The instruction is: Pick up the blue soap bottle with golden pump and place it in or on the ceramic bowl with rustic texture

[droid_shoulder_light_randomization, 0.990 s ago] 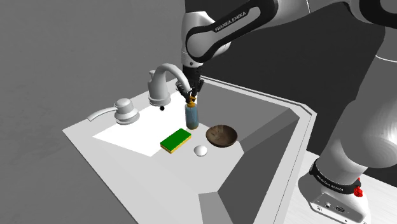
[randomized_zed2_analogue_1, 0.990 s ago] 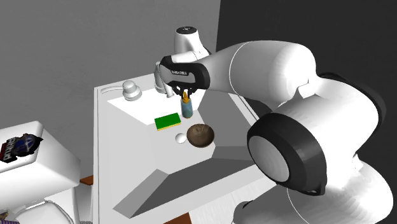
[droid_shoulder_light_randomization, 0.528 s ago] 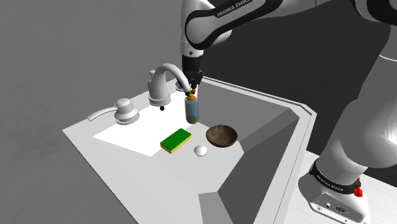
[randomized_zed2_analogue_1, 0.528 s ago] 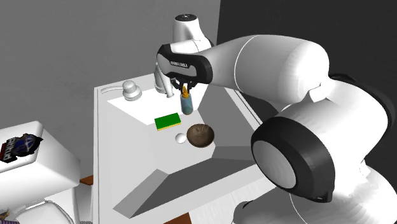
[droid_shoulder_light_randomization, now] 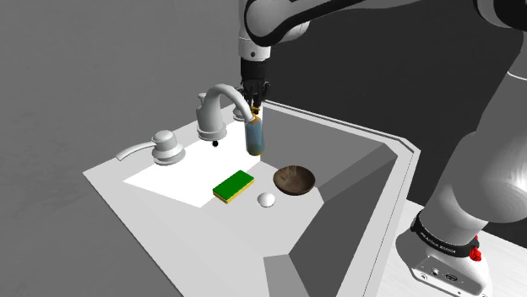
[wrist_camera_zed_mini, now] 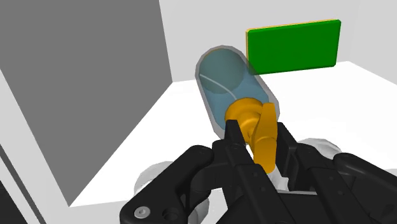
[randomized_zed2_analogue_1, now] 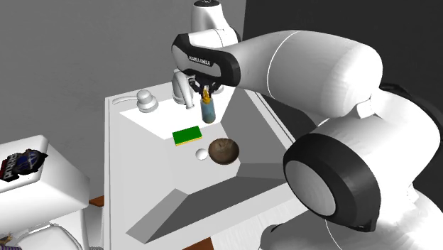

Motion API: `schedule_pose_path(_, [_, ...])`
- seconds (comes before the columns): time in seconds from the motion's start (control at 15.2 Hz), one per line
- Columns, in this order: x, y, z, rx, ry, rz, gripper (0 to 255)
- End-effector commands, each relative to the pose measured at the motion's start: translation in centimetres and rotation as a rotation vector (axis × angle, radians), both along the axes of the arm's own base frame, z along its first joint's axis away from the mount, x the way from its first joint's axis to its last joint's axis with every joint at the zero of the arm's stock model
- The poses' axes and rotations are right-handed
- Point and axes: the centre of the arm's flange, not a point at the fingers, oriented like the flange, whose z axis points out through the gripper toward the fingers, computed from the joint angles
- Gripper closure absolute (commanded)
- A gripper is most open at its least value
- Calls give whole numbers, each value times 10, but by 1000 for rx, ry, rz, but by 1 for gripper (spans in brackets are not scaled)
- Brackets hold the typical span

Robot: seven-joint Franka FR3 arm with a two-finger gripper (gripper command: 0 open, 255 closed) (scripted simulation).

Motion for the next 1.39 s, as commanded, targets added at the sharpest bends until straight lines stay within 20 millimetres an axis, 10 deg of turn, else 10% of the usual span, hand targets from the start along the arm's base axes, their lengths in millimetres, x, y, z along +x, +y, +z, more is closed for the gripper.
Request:
schedule_pose_path(0.0, [0,1,13,1,-3,1,255])
schedule_pose_path(0.13, [0,1,22,1,-3,1,255])
schedule_pose_path(1.06, [-163,-23,98,1,-3,1,255])
schedule_pose_path(1.32, [-163,-23,77,1,-3,1,255])
